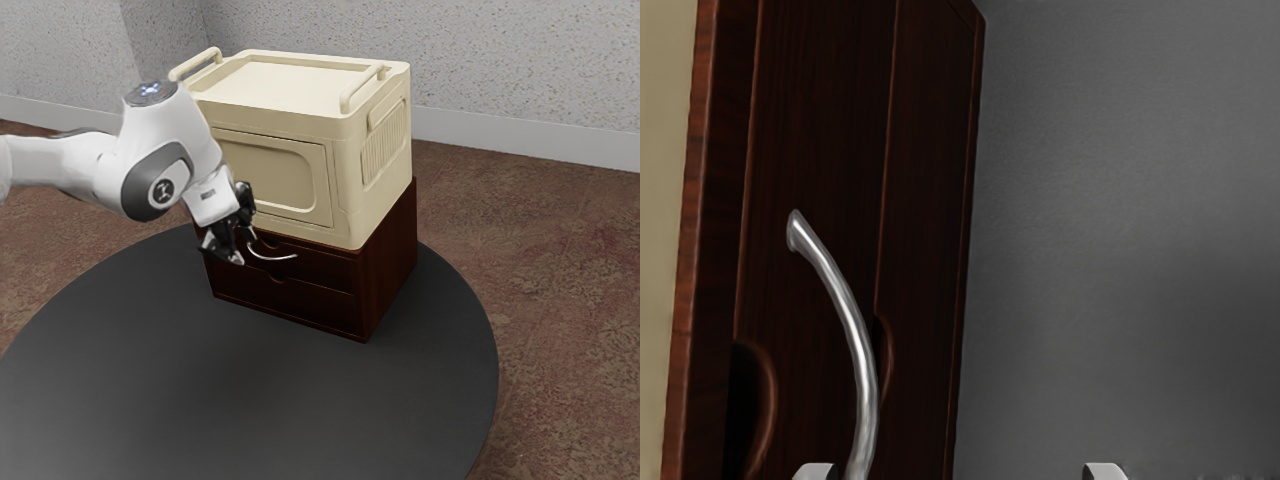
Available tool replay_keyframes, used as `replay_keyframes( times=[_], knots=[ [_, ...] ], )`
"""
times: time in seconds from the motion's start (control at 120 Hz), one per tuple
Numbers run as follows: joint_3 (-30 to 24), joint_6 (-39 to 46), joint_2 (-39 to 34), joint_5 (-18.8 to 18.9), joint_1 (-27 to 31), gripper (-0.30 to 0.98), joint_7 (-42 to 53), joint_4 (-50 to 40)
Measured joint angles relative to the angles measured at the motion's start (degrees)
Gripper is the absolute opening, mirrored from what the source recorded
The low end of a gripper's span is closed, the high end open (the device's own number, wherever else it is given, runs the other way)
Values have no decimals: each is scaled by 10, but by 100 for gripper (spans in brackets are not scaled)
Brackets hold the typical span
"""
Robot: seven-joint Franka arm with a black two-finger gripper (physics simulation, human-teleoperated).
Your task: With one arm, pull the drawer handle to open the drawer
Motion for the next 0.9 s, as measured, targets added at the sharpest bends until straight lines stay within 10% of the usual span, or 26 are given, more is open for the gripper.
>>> replay_keyframes(
  times=[0.9],
  knots=[
    [3,93,51,-64,2,-8,108,-35]
  ],
)
